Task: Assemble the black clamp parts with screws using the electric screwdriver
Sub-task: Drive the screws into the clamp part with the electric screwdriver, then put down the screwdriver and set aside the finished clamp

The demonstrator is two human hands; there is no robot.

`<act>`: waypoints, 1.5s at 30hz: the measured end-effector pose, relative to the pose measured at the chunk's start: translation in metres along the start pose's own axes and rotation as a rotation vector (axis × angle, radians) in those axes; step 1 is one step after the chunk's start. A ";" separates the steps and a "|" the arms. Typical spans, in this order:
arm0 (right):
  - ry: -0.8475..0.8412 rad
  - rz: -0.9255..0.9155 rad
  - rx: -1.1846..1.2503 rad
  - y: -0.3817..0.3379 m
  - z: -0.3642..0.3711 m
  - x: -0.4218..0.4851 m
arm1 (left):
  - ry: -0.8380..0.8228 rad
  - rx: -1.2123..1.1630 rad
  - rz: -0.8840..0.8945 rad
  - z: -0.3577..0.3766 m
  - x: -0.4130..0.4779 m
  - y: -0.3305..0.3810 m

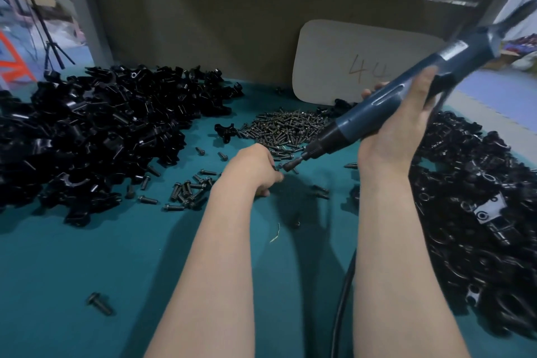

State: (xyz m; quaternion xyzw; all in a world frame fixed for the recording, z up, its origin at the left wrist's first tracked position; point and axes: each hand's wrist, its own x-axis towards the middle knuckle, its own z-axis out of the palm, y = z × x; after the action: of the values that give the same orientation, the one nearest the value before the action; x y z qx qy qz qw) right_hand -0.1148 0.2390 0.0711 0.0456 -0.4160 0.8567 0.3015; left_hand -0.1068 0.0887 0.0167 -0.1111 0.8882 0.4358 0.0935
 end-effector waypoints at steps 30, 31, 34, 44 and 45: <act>0.386 -0.045 -0.694 -0.078 -0.083 0.021 | 0.003 -0.490 0.775 0.123 -0.037 0.129; 0.433 -0.127 -0.714 -0.088 -0.088 0.021 | -0.028 -0.364 0.841 0.139 -0.041 0.137; 0.471 -0.239 -0.772 -0.106 -0.095 0.022 | -0.143 0.073 0.862 0.175 -0.053 0.155; 0.410 -0.268 -0.830 -0.093 -0.092 0.026 | -0.275 -0.160 0.859 0.171 -0.047 0.143; 0.394 -0.268 -0.812 -0.091 -0.089 0.026 | -0.233 -0.235 0.854 0.165 -0.046 0.140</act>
State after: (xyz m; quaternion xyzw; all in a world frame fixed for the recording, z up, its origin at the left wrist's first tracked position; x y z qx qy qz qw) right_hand -0.0699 0.3599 0.0839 -0.1865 -0.6428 0.5704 0.4761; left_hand -0.0908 0.3089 0.0350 0.3050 0.7826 0.5426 -0.0083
